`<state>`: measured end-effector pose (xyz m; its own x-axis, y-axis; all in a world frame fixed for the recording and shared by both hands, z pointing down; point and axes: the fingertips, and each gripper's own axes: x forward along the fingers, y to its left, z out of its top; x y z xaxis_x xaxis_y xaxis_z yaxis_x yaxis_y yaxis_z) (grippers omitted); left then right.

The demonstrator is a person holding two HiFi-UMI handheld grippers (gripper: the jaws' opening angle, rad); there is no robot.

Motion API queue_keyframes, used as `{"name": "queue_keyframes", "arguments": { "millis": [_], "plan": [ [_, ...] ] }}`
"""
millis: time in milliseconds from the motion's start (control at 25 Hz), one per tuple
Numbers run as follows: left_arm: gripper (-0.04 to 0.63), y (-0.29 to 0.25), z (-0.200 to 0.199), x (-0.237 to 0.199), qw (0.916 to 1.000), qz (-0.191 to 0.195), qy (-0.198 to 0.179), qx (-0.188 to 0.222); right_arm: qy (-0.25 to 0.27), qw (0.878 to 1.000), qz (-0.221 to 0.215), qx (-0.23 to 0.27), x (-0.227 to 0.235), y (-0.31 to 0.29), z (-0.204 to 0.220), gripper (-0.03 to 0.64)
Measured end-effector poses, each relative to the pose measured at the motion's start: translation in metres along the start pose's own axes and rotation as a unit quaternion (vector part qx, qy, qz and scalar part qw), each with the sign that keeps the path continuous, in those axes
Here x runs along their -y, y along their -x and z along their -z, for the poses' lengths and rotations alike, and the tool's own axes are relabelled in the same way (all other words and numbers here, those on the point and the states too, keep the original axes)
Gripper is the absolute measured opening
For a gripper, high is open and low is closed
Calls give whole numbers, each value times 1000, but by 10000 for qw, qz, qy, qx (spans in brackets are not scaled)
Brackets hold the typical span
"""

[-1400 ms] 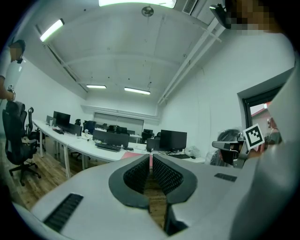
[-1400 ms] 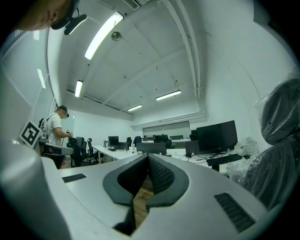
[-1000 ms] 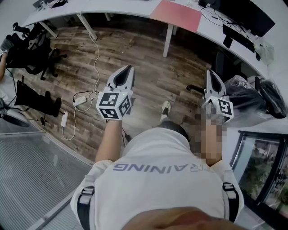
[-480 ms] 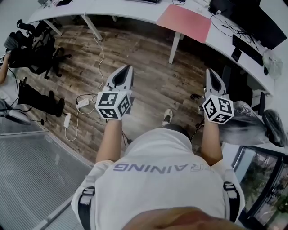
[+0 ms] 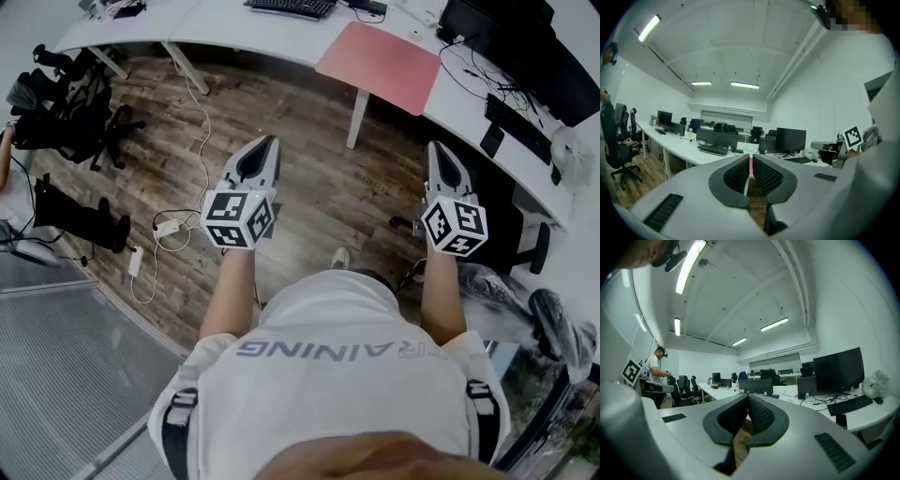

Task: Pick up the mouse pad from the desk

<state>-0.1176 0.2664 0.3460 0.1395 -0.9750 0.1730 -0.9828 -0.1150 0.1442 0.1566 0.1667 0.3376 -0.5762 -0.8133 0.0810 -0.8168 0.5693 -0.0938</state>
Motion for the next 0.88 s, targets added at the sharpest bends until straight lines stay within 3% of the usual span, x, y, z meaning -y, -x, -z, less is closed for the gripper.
{"name": "queue_keyframes", "arguments": {
  "millis": [280,520,880],
  "plan": [
    [46,-81,-1,15,9998,-59,-142,-161,-201,9997,-73,-89,64,-56,10,23],
    [46,-127,-5,13,9994,-23,-236,-236,-411,9987,-51,-289,85,-79,37,23],
    [46,-208,-11,13,9982,505,-173,-286,-481,9967,563,-347,140,-114,35,23]
  ]
}}
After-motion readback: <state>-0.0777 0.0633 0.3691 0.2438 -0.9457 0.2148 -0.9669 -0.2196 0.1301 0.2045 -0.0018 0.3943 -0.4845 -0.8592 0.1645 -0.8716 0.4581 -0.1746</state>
